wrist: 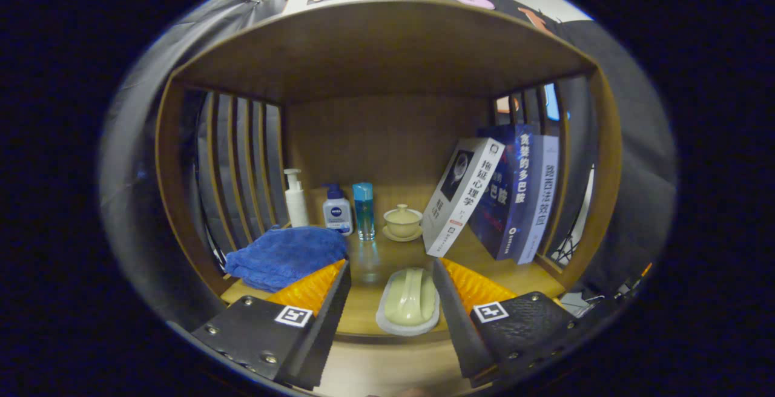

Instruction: Pull open the drawer, take out the items inside it, and place them on the countertop above the cabinet.

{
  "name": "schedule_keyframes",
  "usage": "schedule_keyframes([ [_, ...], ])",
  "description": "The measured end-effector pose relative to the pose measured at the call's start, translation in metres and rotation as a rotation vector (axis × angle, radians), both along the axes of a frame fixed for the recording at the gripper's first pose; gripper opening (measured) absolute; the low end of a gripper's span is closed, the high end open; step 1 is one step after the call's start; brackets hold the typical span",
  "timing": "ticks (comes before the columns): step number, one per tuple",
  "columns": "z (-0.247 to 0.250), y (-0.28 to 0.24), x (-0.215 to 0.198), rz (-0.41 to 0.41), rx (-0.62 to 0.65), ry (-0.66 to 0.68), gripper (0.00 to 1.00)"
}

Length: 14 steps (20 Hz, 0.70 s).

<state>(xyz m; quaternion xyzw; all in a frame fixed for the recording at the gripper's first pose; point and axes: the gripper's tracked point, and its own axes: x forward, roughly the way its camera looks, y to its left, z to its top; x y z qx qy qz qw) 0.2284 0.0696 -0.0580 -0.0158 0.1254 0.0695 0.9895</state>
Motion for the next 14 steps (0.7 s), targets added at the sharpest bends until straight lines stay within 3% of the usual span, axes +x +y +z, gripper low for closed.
schedule_keyframes([
  [4,0.028,0.003,-0.047,0.046,-0.028,-0.124,0.86],
  [7,0.036,-0.008,-0.085,0.020,-0.066,-0.181,0.89],
  [14,-0.004,-0.032,-0.157,-0.034,-0.020,-0.167,0.95],
])
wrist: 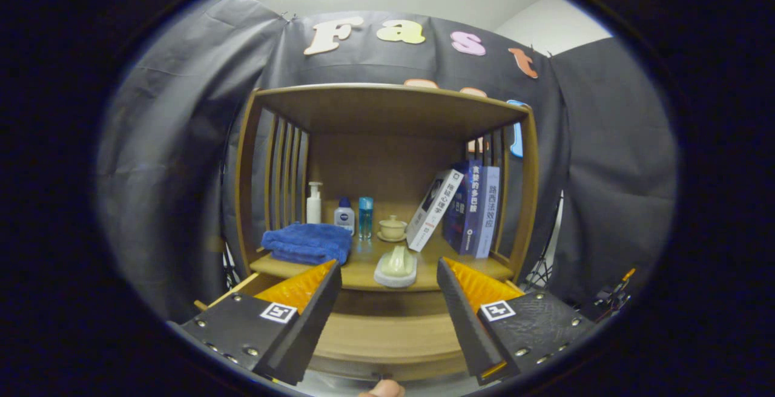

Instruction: Pull open the drawer, take out the items inside it, and place them on the countertop above the cabinet.

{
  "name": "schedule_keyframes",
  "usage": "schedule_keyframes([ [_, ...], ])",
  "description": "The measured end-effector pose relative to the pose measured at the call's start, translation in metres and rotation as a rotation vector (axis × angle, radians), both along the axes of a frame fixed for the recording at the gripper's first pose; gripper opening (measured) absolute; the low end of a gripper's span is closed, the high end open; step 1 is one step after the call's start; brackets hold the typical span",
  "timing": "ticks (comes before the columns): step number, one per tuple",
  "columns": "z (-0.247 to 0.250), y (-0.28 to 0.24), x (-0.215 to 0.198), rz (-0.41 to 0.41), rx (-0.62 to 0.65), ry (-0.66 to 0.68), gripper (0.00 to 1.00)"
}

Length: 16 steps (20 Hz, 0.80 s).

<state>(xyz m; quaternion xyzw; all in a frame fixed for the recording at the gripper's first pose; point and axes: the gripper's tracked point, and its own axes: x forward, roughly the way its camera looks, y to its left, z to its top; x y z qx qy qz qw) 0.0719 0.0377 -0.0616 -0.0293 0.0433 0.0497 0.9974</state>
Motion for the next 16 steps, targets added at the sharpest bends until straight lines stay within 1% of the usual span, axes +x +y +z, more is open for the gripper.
schedule_keyframes([
  [5,-0.043,-0.023,-0.045,-0.024,0.028,0.037,0.95],
  [7,-0.059,-0.028,-0.056,-0.028,0.046,0.052,0.95],
  [11,-0.091,-0.027,-0.063,-0.020,0.075,0.105,0.95],
  [16,-0.116,-0.017,-0.056,0.008,0.099,0.140,0.95],
])
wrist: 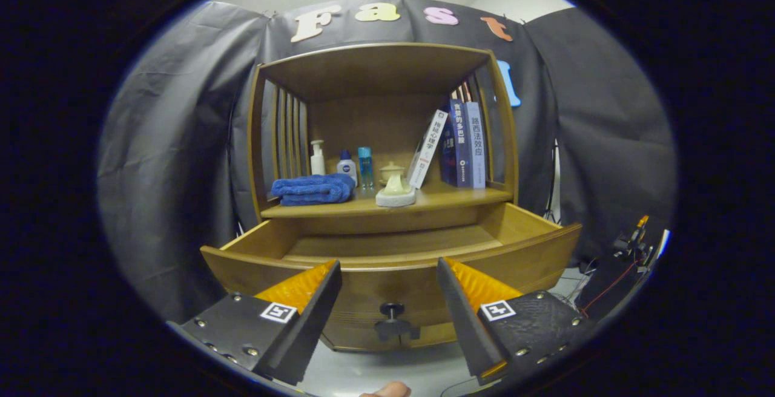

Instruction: Pull open the drawer, take out the items inside it, and place them on the countertop above the cabinet.

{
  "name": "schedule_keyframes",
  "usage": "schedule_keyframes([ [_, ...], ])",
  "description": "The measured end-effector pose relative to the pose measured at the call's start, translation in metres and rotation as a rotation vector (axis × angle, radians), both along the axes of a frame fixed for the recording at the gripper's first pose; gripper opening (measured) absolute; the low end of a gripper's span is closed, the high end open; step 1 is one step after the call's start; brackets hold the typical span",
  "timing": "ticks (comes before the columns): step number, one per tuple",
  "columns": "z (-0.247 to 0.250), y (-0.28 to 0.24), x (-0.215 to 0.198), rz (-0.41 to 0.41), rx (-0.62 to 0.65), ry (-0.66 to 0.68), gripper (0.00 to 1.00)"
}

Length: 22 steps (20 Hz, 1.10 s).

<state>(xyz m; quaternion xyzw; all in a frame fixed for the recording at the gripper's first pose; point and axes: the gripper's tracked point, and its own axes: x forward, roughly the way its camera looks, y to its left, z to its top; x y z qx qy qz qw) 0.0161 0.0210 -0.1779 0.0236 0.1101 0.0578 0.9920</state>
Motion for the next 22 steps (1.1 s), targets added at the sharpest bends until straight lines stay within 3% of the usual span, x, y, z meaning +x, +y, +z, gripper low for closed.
schedule_keyframes([
  [6,-0.025,0.008,0.014,0.023,-0.004,0.070,0.95],
  [14,-0.022,0.004,0.022,-0.001,0.018,0.053,0.94],
  [22,-0.013,0.007,0.055,0.008,0.052,0.042,0.94],
])
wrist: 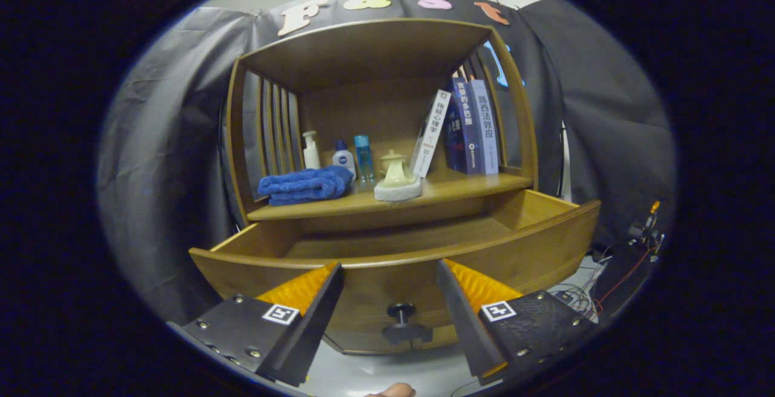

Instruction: Pull open the drawer, take out the items inside it, and place them on the countertop above the cabinet.

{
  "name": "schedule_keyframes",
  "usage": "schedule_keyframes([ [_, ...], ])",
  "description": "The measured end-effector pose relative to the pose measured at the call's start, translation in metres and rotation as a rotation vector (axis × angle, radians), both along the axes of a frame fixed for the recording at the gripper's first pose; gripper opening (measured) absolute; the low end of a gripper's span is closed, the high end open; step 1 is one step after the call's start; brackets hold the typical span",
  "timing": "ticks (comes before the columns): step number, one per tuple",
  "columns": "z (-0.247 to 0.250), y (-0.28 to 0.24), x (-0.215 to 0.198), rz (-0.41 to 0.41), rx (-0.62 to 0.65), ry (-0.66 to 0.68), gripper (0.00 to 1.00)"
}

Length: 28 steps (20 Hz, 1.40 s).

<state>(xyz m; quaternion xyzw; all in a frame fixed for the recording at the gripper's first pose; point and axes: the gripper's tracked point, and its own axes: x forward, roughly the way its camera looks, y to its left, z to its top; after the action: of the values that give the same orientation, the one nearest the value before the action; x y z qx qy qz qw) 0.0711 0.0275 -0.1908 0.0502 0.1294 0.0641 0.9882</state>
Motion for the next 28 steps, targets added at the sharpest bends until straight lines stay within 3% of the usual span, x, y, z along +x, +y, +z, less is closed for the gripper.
schedule_keyframes([
  [17,-0.014,0.014,0.080,0.002,0.030,0.009,0.95],
  [28,-0.017,0.020,0.104,-0.004,0.027,0.032,0.95],
])
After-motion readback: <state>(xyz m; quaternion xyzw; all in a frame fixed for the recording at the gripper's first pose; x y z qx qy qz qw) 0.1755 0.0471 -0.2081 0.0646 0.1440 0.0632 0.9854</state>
